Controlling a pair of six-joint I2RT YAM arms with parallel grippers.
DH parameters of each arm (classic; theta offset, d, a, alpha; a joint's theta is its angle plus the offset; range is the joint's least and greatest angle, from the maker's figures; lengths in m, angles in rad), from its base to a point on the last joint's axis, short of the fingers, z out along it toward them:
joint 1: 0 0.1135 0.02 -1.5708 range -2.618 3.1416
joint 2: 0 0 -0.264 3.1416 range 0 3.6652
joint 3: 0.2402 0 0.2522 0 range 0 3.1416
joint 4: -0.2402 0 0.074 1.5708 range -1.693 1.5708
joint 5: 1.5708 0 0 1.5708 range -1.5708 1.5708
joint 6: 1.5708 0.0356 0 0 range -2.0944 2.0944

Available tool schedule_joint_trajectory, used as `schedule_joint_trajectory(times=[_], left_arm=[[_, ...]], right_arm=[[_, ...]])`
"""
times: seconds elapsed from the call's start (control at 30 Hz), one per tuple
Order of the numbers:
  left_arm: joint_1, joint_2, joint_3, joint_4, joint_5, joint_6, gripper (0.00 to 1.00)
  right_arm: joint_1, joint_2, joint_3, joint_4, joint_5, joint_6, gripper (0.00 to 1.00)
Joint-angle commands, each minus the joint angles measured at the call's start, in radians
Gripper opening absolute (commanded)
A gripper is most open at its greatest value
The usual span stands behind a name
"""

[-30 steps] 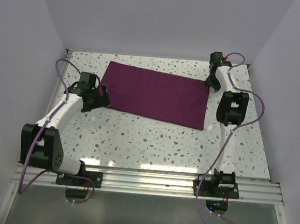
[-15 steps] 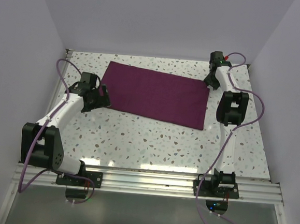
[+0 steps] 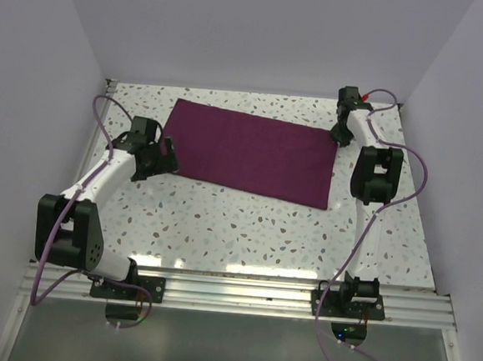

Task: Open and lay out the surgical kit
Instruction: Open the surgical kit at the center of the board.

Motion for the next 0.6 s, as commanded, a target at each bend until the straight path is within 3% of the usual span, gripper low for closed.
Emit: schedule_joint_trajectory(times=[0.0,0.37,0.57], left_arm=[[-0.005,0.011,0.010,0.035,-0.005,0.000,1.00],[-0.005,0.022,0.013,0.041,-0.008,0.007,1.00],[-0.005,0.028,0.015,0.047,-0.014,0.013,1.00]], right_arm=[[0.026,-0.037,-0.033,-0.032,-0.030,0.028,0.30],[0.049,-0.007,0.010,-0.058,-0.033,0.026,0.30],[0.054,-0.021,-0.024,-0.072,-0.028,0.035,0.16]])
